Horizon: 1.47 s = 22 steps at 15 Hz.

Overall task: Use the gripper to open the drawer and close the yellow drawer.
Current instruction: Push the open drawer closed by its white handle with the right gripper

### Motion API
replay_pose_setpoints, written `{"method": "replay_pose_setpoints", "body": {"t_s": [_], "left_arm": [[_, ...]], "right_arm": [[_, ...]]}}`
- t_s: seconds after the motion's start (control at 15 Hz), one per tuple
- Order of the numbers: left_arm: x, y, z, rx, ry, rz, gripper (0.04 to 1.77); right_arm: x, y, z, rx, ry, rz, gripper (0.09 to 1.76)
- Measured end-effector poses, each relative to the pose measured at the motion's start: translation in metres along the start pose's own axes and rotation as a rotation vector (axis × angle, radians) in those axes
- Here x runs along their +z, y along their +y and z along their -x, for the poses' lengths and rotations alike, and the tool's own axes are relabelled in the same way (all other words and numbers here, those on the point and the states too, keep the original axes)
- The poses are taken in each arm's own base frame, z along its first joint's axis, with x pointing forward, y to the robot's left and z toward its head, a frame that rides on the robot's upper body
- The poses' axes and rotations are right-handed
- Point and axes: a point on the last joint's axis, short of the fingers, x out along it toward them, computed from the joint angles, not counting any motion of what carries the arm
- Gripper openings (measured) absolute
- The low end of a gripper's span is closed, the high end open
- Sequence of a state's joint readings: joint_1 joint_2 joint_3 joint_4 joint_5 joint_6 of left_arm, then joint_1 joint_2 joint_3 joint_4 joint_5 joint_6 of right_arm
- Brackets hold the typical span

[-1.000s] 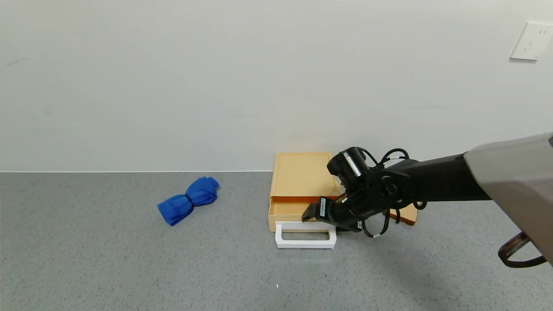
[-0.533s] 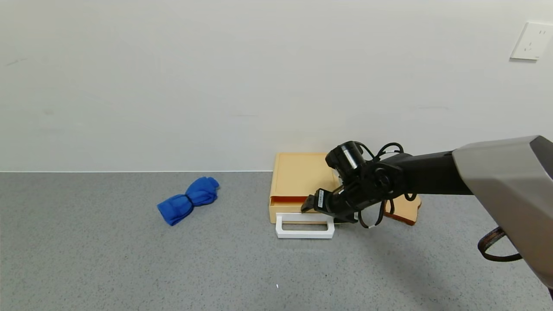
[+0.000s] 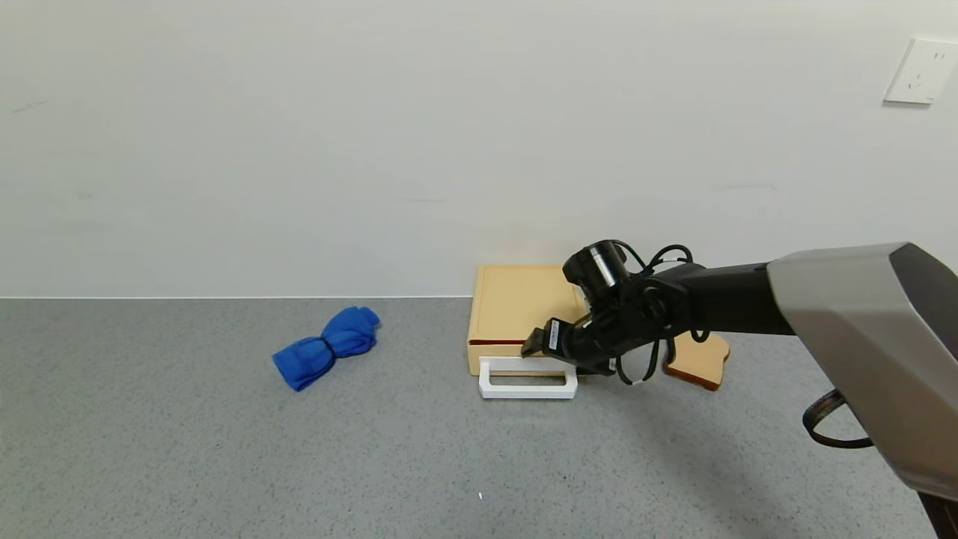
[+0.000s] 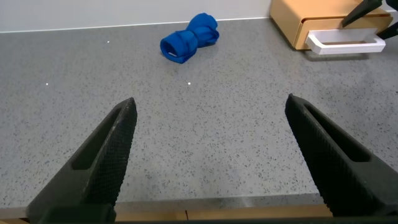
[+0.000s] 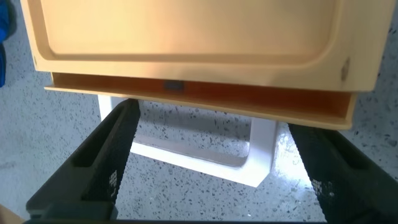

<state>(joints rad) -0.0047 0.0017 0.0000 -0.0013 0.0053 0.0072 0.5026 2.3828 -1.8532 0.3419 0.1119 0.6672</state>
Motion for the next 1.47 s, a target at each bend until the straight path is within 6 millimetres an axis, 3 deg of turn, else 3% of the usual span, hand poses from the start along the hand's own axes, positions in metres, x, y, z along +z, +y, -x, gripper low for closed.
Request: {"method": "replay_pose_setpoints", "body": {"t_s": [1.47], "left_arm": [[0.0001,0.0000,0.0000,0.002,-0.001,0.003,1.72]], "right_arm": [[0.0063,-0.0048,-0.0027,-0.039,-0.032,0.025,1.71]]}}
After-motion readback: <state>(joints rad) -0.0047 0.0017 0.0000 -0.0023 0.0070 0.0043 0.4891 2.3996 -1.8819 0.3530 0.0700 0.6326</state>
